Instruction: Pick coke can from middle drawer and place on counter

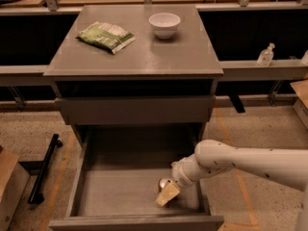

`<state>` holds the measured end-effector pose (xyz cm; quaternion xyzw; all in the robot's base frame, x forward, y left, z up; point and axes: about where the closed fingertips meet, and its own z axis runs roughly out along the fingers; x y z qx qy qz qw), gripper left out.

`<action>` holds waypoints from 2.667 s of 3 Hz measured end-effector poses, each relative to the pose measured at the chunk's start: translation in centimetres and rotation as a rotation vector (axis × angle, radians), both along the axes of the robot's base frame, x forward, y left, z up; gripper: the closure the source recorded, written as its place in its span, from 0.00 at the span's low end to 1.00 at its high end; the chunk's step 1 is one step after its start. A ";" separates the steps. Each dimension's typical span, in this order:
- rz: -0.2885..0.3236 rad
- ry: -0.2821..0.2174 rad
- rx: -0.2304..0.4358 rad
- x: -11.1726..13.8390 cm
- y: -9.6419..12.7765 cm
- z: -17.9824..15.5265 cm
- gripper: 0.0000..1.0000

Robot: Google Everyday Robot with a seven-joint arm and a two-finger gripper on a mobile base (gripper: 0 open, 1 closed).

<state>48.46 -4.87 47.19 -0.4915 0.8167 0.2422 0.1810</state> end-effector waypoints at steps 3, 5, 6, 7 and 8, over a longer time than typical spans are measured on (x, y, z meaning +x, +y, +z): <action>-0.098 0.097 0.054 1.1 0.0 -6.7 0.47; -0.089 -0.048 0.097 3.0 -1.4 1.6 0.95; -0.052 -0.134 0.175 5.1 -2.6 9.7 1.00; -0.013 -0.232 0.300 8.5 -5.8 21.8 1.00; 0.026 -0.273 0.307 10.3 -7.7 31.1 1.00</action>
Offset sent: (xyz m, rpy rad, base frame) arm 0.0118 0.0060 -0.0877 0.0672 0.1435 -0.1082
